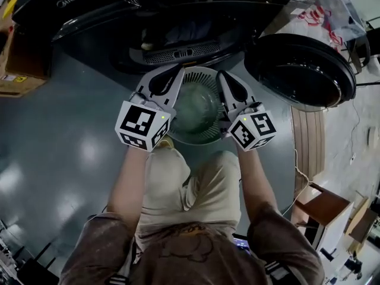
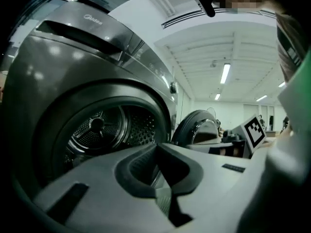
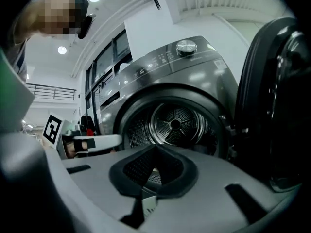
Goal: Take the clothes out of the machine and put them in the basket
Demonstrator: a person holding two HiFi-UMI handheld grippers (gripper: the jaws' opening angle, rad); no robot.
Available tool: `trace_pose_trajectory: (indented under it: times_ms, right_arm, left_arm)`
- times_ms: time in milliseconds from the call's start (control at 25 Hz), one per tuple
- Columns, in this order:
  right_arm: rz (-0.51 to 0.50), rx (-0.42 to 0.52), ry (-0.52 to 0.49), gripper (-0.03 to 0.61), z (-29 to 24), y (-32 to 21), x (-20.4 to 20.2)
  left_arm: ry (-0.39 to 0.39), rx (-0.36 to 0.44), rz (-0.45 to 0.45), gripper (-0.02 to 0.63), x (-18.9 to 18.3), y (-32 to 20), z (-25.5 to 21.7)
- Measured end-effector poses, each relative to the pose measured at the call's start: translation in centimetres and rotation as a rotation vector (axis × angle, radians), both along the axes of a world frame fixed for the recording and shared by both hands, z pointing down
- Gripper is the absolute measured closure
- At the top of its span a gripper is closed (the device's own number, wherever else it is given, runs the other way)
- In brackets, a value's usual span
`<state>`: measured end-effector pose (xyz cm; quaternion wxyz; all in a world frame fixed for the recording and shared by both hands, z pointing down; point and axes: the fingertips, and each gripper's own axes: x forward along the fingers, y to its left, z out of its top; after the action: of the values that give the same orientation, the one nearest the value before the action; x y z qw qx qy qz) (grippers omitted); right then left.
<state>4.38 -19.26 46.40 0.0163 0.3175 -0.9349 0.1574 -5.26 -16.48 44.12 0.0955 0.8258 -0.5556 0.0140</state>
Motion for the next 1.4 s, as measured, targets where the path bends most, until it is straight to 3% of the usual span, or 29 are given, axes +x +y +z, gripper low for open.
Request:
trace_pose_trajectory:
  times_ms: [280,600,840,1160,1400]
  right_arm:
    - [-0.045,0.047,0.006,0.581,5.4,0.0,0.0]
    - [-0.081,0.086,-0.009,0.581,7.6,1.2,-0.1]
    - [-0.081,0.095,-0.022,0.581,7.7,1.0,0.1]
    - [-0.091,0.118,-0.020,0.581,7.0,0.3,-0.2]
    - [-0.086,0.131,0.024,0.581,7.7,0.8,-0.8]
  left_arm:
    - [0.024,0.040,-0.029,0.606,-1.0,0.3,4.7]
    - [0.018,0.063,0.006,0.606,0.8,1.4,7.2]
    - [0.036,0.082,-0.016,0.606,0.9,1.7,6.4]
    - [-0.001,0.062,-0.018,0.606,0.9,1.9,5.0]
    - [0.007,0.042,-0.007,0.606,1.9,2.8,6.5]
